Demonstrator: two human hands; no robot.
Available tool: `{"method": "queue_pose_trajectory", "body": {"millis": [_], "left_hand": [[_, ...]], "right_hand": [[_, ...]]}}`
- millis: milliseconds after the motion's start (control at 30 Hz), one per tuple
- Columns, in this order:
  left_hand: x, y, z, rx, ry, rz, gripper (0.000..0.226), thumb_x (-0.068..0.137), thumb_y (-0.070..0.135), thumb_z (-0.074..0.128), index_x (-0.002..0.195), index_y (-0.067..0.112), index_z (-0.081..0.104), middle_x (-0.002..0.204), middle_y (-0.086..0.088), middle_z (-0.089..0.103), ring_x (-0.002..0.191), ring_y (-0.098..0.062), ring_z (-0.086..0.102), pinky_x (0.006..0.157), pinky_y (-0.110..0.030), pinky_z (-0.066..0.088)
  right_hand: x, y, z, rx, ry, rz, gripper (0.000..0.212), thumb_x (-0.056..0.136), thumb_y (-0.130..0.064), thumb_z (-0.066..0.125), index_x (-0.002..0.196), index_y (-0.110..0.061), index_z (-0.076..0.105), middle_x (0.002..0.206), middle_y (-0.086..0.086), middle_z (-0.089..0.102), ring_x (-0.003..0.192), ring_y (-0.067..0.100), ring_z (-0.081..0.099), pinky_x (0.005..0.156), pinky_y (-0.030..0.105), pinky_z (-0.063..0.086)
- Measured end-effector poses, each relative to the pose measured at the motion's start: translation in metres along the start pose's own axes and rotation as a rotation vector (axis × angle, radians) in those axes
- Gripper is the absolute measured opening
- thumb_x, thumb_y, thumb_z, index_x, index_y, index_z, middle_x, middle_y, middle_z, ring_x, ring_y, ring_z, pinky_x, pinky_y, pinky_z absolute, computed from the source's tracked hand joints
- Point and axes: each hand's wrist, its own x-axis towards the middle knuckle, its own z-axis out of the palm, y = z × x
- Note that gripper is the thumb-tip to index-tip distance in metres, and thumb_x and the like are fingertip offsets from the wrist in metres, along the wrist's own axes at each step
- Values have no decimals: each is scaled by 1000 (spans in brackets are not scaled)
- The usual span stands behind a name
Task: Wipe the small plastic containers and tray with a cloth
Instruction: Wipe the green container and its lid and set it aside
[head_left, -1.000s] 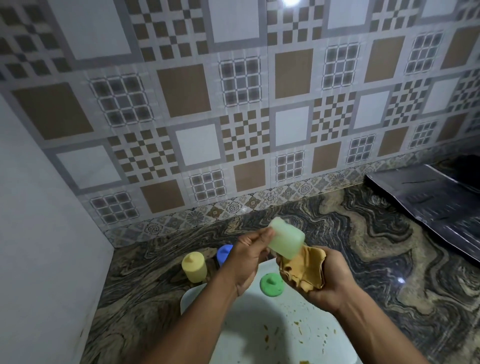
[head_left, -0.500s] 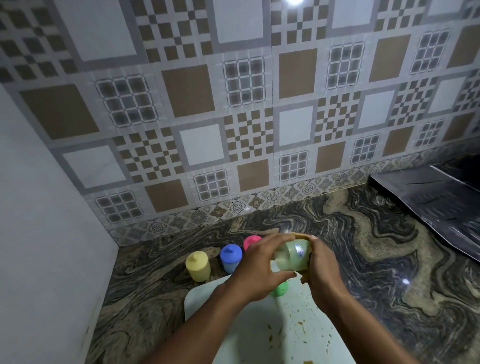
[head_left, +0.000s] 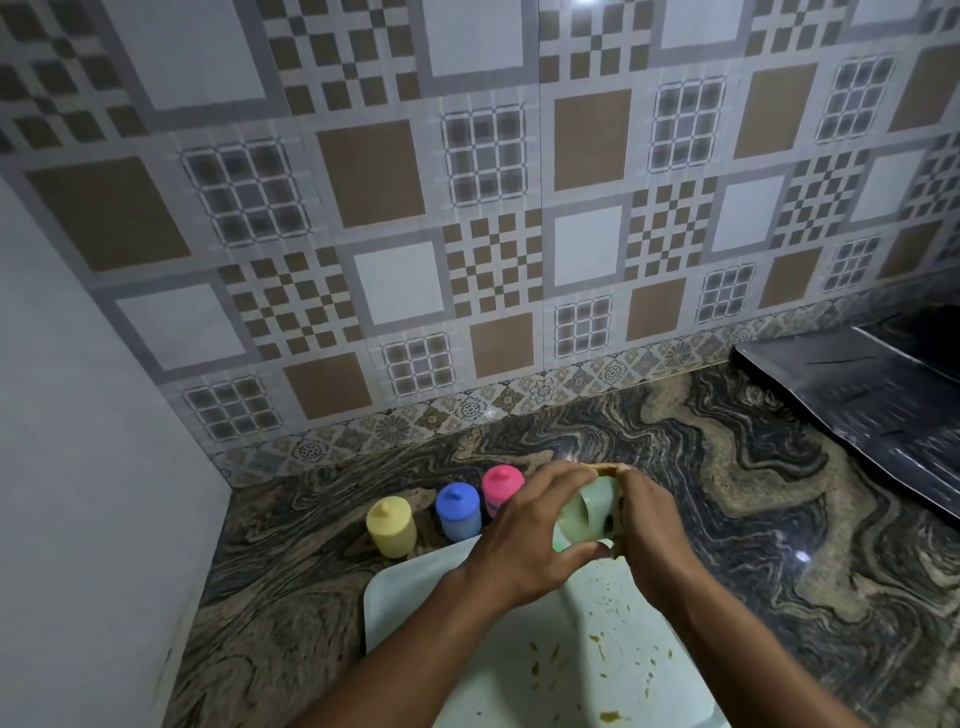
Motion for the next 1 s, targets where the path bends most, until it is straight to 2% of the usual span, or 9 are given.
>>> {"method": "queue_pose_trajectory", "body": {"millis": [100,167,300,367,467,600,667,833,1000], "left_hand": [[-3,0,-1,-102,32,-185,80,71,52,85,139,40,46,121,17,55,100,4,59,82,-21,56],[-4,-2,1,-32,20,-125,72,76,40,85,138,35,49,117,11,58,90,-2,60,80,-21,55],[-5,-13,3,228,22,144,73,83,31,78,146,29,41,144,5,48,126,-16,53,97,-33,52],[-4,-8,1,69,13,-5,79,78,46,79,146,40,40,142,11,49,122,-8,54,94,-31,54],[-2,-2,5,-142,56,-186,75,68,57,82,133,52,47,113,13,65,95,-3,65,82,-35,59],[3,-6,3,40,5,30,69,84,36,77,145,32,45,141,7,52,124,-12,55,103,-27,49],[7,-13,-3,146,-23,106,74,85,41,74,150,32,39,148,8,46,134,-12,47,108,-27,43],[15,-3,-1,-185,59,-165,70,71,55,82,133,36,57,132,13,60,107,-5,65,92,-35,57],[6,-10,-3,102,24,135,68,85,42,75,145,23,49,146,5,49,137,-9,44,112,-21,35]], "right_hand": [[4,0,-3,-3,-6,-28,42,102,-21,34,94,-15,75,81,15,72,65,24,61,48,30,43],[3,1,-4,-51,-13,-52,42,102,-20,33,93,-16,74,80,16,69,63,22,55,45,27,37],[4,5,-4,-56,-8,-49,41,101,-17,32,94,-11,72,75,16,56,62,25,46,42,27,33],[7,6,-4,-46,29,-28,39,100,-16,34,93,-9,72,76,18,55,63,25,46,43,27,33],[9,7,-3,-33,47,-28,39,98,-19,35,92,-12,73,77,17,65,63,25,52,46,28,36],[13,-1,-3,-42,38,21,37,100,-16,32,92,-5,67,73,15,57,59,23,48,45,28,34],[15,-2,-3,-54,47,48,35,99,-14,33,92,-3,65,72,15,54,59,23,46,45,28,33],[12,-3,-1,-40,42,-38,40,100,-19,33,92,-13,73,77,16,67,63,24,53,45,27,37],[12,-4,0,-38,25,-17,41,99,-18,34,90,-15,73,75,9,64,67,23,53,50,30,38]]}}
